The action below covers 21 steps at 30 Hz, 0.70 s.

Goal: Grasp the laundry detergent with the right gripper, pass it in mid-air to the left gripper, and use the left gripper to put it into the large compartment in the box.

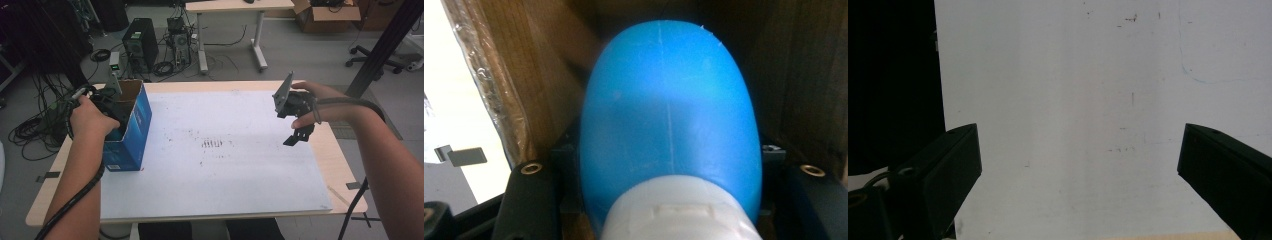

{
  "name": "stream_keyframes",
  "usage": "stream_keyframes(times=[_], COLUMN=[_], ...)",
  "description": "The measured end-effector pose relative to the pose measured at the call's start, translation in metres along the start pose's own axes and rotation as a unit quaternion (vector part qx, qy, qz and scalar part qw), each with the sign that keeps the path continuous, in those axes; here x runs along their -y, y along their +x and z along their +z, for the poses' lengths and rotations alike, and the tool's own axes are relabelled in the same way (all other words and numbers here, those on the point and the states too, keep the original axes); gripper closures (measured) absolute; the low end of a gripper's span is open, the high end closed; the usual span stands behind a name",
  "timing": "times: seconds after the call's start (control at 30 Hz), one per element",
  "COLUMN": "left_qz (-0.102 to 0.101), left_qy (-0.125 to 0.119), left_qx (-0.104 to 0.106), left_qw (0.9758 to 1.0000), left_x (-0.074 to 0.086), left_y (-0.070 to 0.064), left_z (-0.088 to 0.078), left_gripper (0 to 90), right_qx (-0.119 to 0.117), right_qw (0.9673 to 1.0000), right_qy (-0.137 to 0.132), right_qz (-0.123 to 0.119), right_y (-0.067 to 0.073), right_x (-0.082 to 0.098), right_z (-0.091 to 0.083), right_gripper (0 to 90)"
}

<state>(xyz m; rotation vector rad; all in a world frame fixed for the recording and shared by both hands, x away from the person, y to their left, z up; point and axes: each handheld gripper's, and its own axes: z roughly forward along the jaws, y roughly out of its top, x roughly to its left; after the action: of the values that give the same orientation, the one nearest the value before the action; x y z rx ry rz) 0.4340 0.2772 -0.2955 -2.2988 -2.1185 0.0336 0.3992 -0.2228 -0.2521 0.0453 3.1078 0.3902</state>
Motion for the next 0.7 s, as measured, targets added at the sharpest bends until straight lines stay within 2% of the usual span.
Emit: stream_keyframes(times=[0.17,0.47,0.63,0.7], left_qz=[0.001,0.0,-0.003,-0.002], left_qy=[-0.001,0.0,-0.003,-0.006], left_qx=[-0.003,-0.007,0.002,0.0], left_qw=[1.0,1.0,1.0,1.0], left_x=[0.0001,-0.0003,0.0,0.0003], left_y=[-0.0014,-0.0026,-0.0025,-0.0031], left_z=[0.0003,0.0008,-0.0008,-0.0025], left_gripper=[37.8,36.1,32.3,31.9], right_qx=[0.007,0.005,0.006,0.007], right_qw=[1.0,1.0,1.0,0.9999], right_qy=[-0.004,-0.005,-0.005,-0.006], right_qz=[0.001,0.001,0.003,0.003], right_y=[-0.0006,0.0007,0.0012,0.0013], right_x=[-0.0005,0.002,0.0046,0.0051], right_z=[-0.0001,0.0007,0.0005,0.0001], right_gripper=[3.7,3.9,3.8,3.9])
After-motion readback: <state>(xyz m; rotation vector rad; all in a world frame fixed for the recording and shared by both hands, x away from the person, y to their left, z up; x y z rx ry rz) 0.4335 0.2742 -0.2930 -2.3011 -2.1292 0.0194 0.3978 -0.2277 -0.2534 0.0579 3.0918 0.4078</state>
